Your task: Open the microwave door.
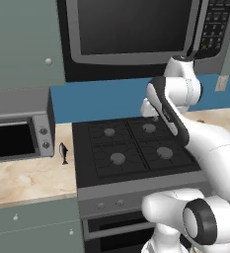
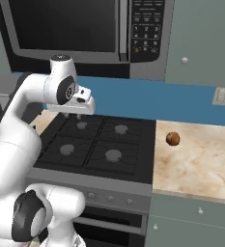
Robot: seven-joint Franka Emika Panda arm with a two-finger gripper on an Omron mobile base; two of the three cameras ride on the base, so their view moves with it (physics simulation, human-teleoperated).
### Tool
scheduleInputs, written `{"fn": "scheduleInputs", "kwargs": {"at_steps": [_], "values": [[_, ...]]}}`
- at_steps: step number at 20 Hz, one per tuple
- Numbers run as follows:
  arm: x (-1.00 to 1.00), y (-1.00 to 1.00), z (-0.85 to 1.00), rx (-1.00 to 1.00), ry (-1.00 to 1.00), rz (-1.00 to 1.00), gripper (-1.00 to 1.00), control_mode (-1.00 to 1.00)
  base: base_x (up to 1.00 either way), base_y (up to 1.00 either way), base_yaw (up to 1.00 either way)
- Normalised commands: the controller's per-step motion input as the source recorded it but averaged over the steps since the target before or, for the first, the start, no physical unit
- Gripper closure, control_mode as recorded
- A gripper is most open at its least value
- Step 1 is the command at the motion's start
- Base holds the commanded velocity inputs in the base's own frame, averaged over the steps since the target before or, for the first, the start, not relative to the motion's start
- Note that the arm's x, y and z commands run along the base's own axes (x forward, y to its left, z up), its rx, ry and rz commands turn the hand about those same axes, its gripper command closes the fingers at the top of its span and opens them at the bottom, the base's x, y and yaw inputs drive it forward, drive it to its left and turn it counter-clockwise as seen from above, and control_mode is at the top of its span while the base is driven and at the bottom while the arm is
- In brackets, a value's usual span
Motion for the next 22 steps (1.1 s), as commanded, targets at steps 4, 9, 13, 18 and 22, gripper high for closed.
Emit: {"fn": "scheduleInputs", "kwargs": {"at_steps": [4,9,13,18,22], "values": [[-0.26,-0.05,0.0,0.0,-0.06,0.0,-1.0,-1.0,0.0,0.0,0.0],[-0.65,-0.41,0.14,0.01,-0.31,0.0,-1.0,-1.0,0.0,0.0,0.0],[-0.46,-0.52,0.29,0.0,-0.51,0.0,-1.0,-1.0,0.0,0.0,0.0],[-0.32,-0.44,0.64,0.02,-0.51,0.0,-1.0,-1.0,0.0,0.0,0.0],[-0.12,-0.38,0.91,0.01,-0.41,0.0,-1.0,-1.0,0.0,0.0,0.0]]}}
